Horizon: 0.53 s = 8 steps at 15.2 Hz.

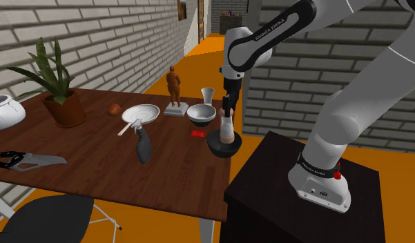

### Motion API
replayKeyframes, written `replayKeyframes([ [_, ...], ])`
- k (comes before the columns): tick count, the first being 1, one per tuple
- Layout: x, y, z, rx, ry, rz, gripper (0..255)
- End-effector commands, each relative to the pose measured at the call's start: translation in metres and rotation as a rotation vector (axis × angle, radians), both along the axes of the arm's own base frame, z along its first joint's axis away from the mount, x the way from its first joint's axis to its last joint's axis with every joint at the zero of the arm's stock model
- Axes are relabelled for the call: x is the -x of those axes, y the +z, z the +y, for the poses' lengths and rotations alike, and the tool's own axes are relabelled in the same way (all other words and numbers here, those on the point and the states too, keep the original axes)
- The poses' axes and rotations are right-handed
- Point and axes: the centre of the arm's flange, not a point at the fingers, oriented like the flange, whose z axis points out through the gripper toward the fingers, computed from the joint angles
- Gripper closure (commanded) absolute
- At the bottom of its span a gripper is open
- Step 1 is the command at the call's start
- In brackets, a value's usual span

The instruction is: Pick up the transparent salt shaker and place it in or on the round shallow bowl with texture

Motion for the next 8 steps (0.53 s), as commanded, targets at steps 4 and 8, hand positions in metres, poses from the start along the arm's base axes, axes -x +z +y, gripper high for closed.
replayKeyframes([
  [4, 0.0, -0.0001, -0.0001, 0.0, 0.0, 0.0, 0],
  [8, 0.0, -0.0001, -0.0001, 0.0, 0.0, 0.0, 0],
])
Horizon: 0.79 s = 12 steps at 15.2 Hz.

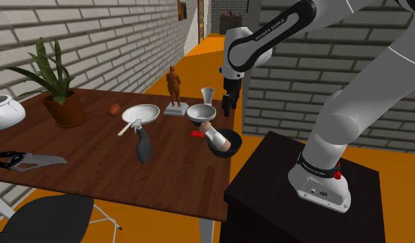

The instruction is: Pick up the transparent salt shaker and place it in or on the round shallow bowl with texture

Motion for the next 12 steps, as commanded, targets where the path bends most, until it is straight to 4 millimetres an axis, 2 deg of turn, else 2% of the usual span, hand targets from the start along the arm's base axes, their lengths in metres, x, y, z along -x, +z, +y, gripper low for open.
replayKeyframes([
  [1, 0.0, 0.0, 0.0, 0.0, 0.0, 0.0, 0],
  [5, -0.003, 0.05, -0.004, 0.0, 0.0, 0.0, 0],
  [12, -0.003, 0.05, -0.004, 0.0, 0.0, 0.0, 0],
])
